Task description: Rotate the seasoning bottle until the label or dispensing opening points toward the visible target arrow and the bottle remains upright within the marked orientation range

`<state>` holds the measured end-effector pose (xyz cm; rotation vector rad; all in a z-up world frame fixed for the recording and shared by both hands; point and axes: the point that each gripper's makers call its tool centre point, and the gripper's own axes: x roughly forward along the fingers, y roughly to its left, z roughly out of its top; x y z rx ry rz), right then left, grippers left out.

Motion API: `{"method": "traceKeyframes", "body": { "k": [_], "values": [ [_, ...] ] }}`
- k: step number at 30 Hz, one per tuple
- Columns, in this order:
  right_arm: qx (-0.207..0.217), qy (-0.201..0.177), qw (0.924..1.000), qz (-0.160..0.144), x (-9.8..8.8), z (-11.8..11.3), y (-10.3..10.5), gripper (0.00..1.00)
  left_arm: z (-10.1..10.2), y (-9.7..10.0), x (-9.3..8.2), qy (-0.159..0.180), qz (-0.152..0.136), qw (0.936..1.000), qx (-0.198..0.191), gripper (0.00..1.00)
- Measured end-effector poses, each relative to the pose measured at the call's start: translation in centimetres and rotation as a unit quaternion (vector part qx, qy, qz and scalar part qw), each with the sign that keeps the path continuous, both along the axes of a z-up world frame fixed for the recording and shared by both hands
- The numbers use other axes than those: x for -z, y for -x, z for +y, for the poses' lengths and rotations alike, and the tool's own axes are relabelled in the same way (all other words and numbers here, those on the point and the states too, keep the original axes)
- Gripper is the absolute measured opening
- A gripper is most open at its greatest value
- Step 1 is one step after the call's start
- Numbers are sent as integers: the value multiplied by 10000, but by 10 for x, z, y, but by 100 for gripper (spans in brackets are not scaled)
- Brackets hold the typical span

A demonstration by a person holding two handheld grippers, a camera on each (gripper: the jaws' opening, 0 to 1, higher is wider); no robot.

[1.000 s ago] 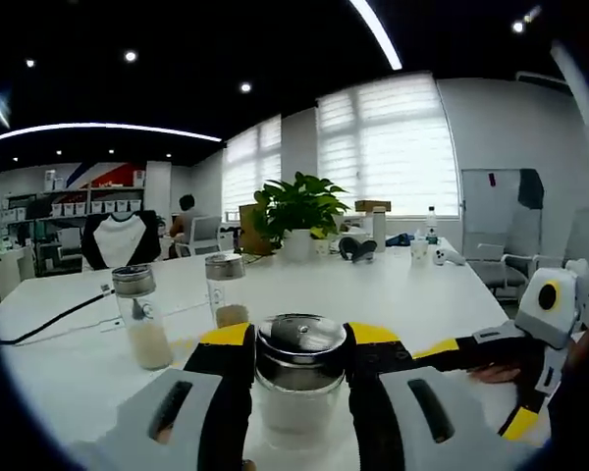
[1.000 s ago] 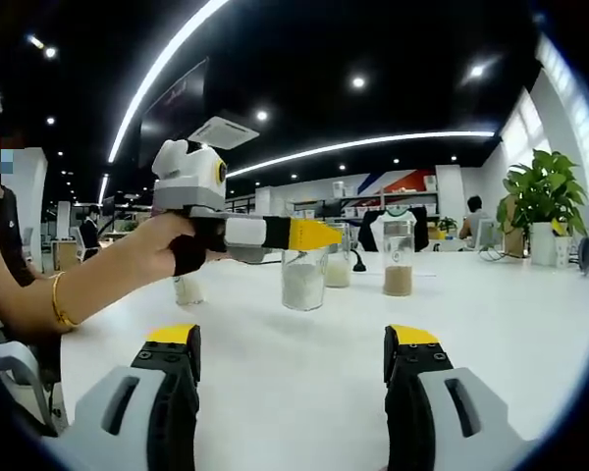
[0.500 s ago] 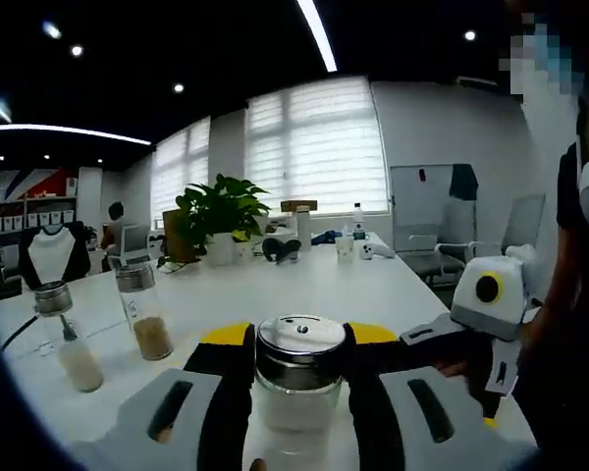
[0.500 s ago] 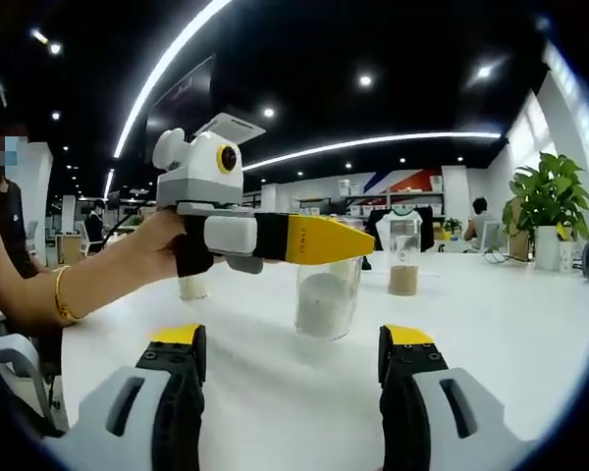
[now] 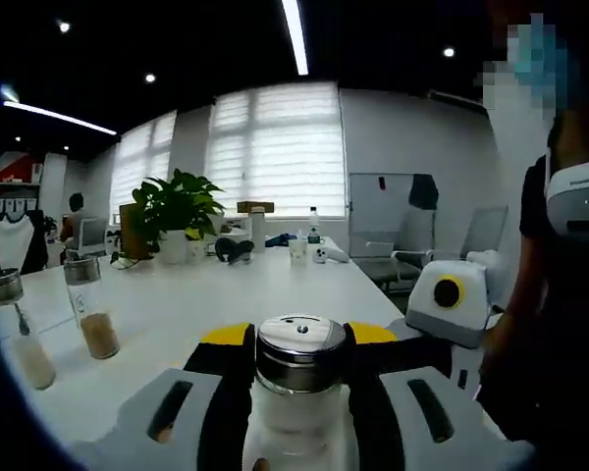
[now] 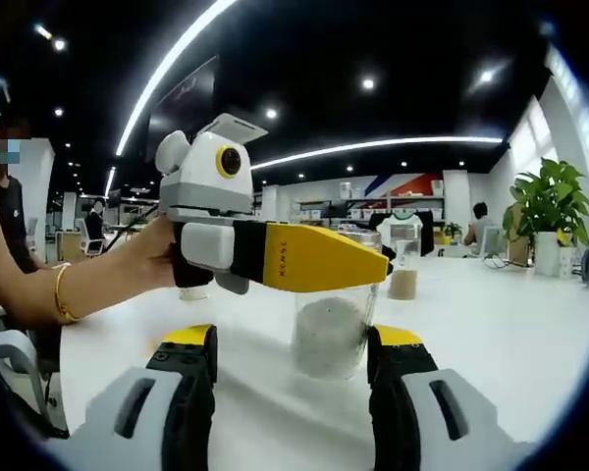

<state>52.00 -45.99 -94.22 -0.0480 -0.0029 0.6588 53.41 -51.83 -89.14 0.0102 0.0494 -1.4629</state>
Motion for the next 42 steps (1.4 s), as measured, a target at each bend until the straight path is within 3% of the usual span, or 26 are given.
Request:
{"method": "traceKeyframes", "body": {
  "k": [8,22,31,39,42],
  "values": [
    [58,-13,10000,-32,-2,-1,-1,55,-2,12,-4,159,111,9992,353,38],
    [176,-77,9998,-32,-3,-6,-5,53,-11,27,6,-67,-8,9976,682,38],
    [337,-66,9994,-47,-3,-13,-8,40,-10,33,9,-136,-54,9963,847,38],
    [359,-74,9993,-30,-3,-14,-8,36,-11,39,13,-242,-166,9946,995,38],
    [321,-423,9984,-204,-15,-16,-7,35,-10,39,3,-37,-147,9947,1013,38]
  ]
}}
